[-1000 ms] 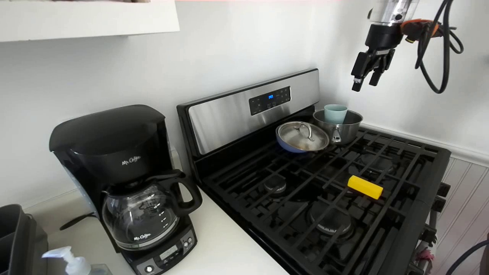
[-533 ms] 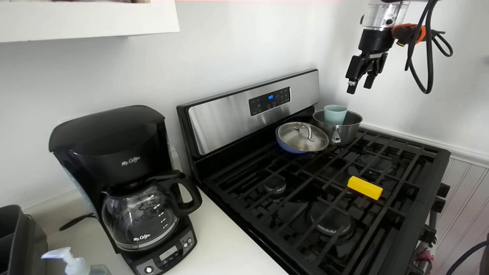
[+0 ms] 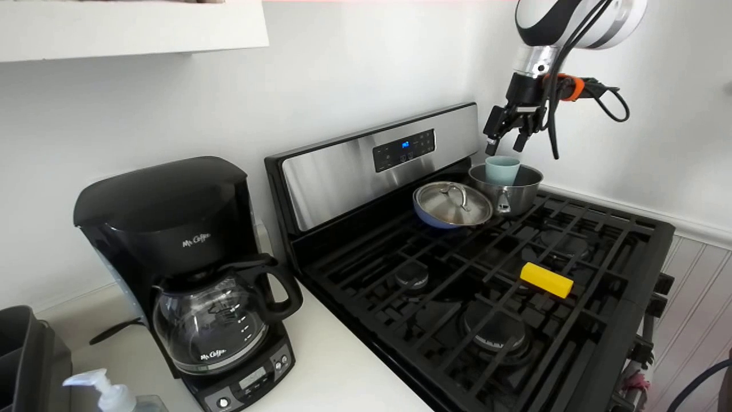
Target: Pick up the silver pot lid and put it on the bottom right cooker on the hob of the stove
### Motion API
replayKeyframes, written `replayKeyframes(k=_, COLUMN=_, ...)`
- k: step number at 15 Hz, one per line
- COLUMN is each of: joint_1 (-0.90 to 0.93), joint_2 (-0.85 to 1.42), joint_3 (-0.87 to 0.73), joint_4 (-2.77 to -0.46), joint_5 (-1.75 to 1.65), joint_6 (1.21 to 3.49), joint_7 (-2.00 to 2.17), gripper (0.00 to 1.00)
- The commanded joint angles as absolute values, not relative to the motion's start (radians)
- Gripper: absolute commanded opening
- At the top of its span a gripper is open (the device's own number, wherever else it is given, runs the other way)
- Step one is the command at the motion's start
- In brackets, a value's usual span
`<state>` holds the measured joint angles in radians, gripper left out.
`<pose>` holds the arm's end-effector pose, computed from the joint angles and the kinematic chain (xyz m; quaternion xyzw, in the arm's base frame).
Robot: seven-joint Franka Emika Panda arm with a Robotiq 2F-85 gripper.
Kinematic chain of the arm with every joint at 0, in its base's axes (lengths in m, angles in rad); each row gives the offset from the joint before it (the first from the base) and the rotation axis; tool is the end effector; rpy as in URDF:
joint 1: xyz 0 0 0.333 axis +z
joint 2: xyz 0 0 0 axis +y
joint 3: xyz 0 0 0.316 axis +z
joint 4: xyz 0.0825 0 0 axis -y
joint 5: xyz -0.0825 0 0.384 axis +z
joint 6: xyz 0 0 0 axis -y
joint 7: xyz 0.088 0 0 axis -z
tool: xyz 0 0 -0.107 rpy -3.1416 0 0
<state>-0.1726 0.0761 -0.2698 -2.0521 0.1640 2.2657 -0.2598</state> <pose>0.5247 -0.2415 0.4165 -0.9864 0.1373 -0.0854 0.0288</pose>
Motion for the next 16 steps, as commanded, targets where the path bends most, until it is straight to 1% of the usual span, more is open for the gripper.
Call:
replayKeyframes(k=1, joint_1=-0.193, joint_2=0.240, joint_3=-0.233, joint_4=-1.912, joint_5=0.148, joint_6=2.254, joint_7=-0.210, gripper=1.00)
replayKeyframes(k=6, joint_1=-0.193, joint_2=0.346, joint_3=-0.189, joint_4=-1.843, joint_5=0.116, joint_6=2.217, joint_7=-0.174, gripper=1.00)
replayKeyframes(k=7, joint_1=-0.201, joint_2=0.312, joint_3=-0.186, joint_4=-1.894, joint_5=0.127, joint_6=2.260, joint_7=-0.190, gripper=1.00)
replayKeyframes(k=10, joint_1=-0.200, joint_2=0.341, joint_3=-0.174, joint_4=-1.871, joint_5=0.126, joint_6=2.251, joint_7=-0.187, gripper=1.00)
replayKeyframes(k=16, joint_1=-0.202, joint_2=0.324, joint_3=-0.162, joint_4=-1.880, joint_5=0.136, joint_6=2.246, joint_7=-0.207, gripper=1.00)
